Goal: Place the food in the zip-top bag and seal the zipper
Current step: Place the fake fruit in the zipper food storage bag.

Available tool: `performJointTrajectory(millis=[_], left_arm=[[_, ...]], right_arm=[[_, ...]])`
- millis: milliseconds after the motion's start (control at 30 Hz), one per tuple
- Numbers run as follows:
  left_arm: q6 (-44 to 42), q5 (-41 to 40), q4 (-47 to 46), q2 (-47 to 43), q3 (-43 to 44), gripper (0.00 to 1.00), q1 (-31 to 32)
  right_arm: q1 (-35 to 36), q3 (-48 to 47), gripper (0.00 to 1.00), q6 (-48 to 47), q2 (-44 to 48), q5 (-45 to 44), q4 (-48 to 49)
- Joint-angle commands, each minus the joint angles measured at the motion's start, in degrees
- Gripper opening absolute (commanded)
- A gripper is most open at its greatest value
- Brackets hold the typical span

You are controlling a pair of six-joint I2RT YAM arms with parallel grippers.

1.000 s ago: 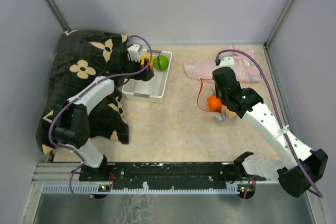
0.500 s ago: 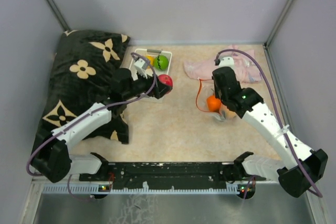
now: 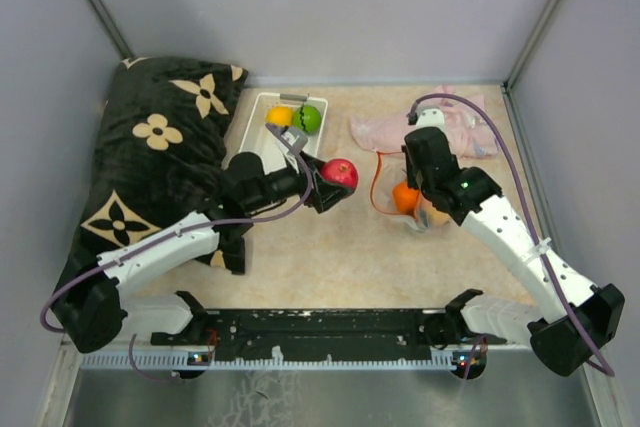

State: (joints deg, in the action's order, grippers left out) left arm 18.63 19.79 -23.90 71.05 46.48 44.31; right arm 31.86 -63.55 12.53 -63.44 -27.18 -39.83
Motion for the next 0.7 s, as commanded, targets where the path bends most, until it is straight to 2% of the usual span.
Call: performJointTrajectory(millis=[0, 267, 500, 667], left_arm=[[-0.47, 1.57, -10.75, 0.9, -0.39, 0.64, 3.02], [-4.51, 1.14, -20.6, 8.05, 1.62, 0.64, 7.94], [-6.94, -5.24, -28.06, 16.85, 4.49, 0.64, 10.18], [-8.26, -6.61, -28.47, 22.53, 8.41, 0.64, 10.72]], right_arm=[[-0.4, -2.29, 0.0, 0.98, 0.64, 1.51, 2.36], [-0.35, -2.2, 0.0, 1.57, 1.24, 2.94, 2.08], [-0.4, -2.54, 0.0, 1.55, 1.98, 3.76, 1.63], [-0.43, -2.59, 0.0, 1.23, 2.11, 4.75, 1.62]])
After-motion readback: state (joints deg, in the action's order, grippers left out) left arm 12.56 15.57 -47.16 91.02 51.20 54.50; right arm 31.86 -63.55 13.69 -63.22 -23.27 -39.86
